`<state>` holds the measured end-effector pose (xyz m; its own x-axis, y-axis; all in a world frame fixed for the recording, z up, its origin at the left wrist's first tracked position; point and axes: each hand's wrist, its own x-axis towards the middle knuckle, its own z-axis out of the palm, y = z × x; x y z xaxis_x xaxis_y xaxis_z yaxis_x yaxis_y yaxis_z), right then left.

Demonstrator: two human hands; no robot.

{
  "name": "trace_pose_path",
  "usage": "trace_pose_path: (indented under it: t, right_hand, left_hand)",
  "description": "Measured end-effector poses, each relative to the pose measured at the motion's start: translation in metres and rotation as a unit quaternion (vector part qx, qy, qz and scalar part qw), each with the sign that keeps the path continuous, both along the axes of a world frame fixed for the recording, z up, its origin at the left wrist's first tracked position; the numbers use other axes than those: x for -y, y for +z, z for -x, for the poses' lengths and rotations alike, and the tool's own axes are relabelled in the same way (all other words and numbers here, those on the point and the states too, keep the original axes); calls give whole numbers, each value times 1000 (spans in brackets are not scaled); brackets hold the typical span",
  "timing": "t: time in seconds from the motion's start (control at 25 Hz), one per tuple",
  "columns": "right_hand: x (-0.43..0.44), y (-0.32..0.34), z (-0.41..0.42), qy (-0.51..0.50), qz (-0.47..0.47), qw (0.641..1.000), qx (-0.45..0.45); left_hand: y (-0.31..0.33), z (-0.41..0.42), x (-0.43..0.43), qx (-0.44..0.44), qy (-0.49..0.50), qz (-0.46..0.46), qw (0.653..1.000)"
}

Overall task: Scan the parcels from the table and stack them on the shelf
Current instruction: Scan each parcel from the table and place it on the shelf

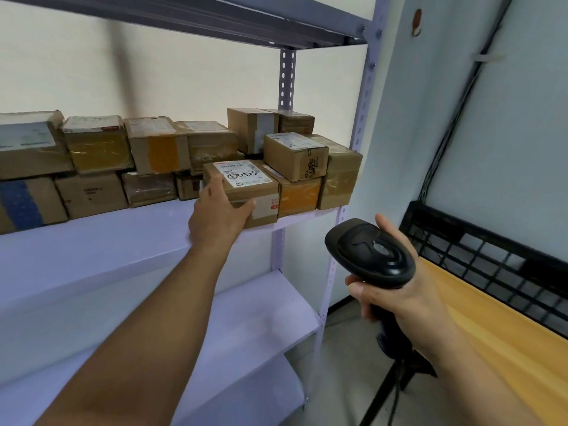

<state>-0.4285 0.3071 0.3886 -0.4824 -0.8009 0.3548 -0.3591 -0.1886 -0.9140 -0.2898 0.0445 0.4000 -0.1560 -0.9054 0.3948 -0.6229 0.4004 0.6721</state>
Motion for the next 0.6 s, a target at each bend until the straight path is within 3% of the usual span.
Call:
trace_pose_path:
  t: [0.12, 0.28, 0.4, 0.6]
  right_hand:
    - [-8, -4, 0, 11, -5, 1000, 18]
    - [-28, -8, 1, 20, -12, 999, 35]
    - [-55, -18, 10, 19, -4, 999, 35]
    - [-128, -37, 30, 3, 6, 999, 49]
  left_hand:
    - [-2, -1, -6, -18, 4, 4, 1000]
    - [-12, -2, -43, -51, 22, 86, 995]
    - [-31, 7, -97, -102, -38, 155, 982]
    - [-76, 45, -203, -55, -142, 146, 978]
